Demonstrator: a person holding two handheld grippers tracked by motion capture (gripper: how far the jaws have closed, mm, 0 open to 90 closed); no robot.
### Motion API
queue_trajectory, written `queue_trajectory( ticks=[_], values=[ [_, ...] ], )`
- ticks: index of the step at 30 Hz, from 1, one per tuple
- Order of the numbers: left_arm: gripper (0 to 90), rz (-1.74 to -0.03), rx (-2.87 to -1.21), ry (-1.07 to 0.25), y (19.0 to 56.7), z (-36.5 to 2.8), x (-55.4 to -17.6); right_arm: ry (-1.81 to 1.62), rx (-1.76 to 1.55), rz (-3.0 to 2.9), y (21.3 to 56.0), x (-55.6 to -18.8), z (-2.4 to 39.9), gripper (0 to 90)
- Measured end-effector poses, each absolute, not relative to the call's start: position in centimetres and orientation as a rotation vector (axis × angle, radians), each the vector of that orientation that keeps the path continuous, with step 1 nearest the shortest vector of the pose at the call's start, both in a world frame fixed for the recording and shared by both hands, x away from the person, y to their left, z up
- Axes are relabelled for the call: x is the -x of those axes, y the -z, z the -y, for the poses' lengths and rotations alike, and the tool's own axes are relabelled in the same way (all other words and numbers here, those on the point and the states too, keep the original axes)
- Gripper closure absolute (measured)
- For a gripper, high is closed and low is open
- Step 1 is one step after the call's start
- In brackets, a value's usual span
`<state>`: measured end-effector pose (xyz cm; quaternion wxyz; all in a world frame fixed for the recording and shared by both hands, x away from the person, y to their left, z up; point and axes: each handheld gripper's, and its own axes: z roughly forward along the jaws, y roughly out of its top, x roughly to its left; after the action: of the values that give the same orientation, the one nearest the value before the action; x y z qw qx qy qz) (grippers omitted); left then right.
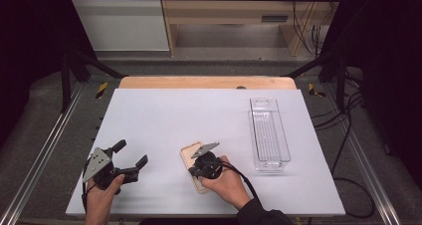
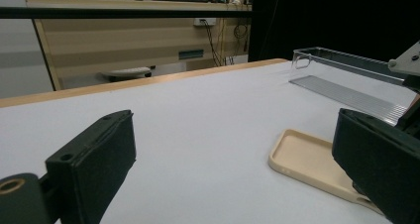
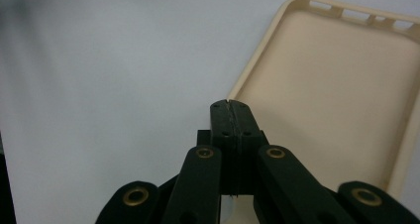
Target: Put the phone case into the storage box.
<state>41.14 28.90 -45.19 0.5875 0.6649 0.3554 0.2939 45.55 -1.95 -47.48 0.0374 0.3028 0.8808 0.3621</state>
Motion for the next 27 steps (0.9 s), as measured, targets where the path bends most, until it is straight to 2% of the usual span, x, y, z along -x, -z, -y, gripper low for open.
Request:
queue_trajectory(
  ticks=[3, 4, 5, 6, 7, 8, 9, 10, 13, 15, 18, 27],
  values=[
    [2.8, -0.829, -1.551, -0.685, 45.2, -28.9, -41.1, -1.118, -0.946, -2.685, 47.4, -45.4, 2.1, 89.8],
    [2.8, -0.827, -1.55, -0.685, 45.2, -28.9, -41.2, -1.113, -0.977, -2.609, 46.9, -44.8, 2.4, 79.9],
    [2.8, -0.827, -1.55, -0.685, 45.2, -28.9, -41.2, -1.113, -0.977, -2.609, 46.9, -44.8, 2.4, 79.9],
    [2.8, -0.826, -1.554, -0.684, 45.2, -28.8, -41.2, -1.116, -1.003, -2.53, 46.3, -44.0, 2.6, 63.4],
    [2.8, -0.826, -1.554, -0.684, 45.2, -28.8, -41.2, -1.116, -1.003, -2.53, 46.3, -44.0, 2.6, 63.4],
    [2.8, -0.825, -1.556, -0.684, 45.2, -28.8, -41.2, -1.106, -1.023, -2.499, 46.2, -43.8, 2.6, 55.1],
    [2.8, -0.824, -1.557, -0.685, 45.2, -28.8, -41.2, -1.078, -1.073, -2.425, 45.8, -43.1, 2.8, 43.1],
    [2.8, -0.823, -1.558, -0.686, 45.2, -28.8, -41.2, -1.078, -1.073, -2.425, 45.8, -43.1, 2.8, 43.1],
    [2.8, -0.822, -1.56, -0.69, 45.2, -28.8, -41.1, -1.039, -1.113, -2.329, 45.6, -42.1, 2.9, 21.9],
    [2.8, -0.824, -1.559, -0.689, 45.2, -28.8, -41.2, -1.024, -1.167, -2.288, 45.8, -41.6, 2.9, 13.5],
    [2.8, -0.823, -1.561, -0.69, 45.2, -28.9, -41.2, -1.02, -1.192, -2.249, 46.3, -40.9, 2.9, 8.2],
    [2.8, -0.816, -1.574, -0.695, 45.2, -28.7, -41.2, -0.992, -1.212, -2.25, 47.2, -40.4, 2.3, 6.8]
  ],
)
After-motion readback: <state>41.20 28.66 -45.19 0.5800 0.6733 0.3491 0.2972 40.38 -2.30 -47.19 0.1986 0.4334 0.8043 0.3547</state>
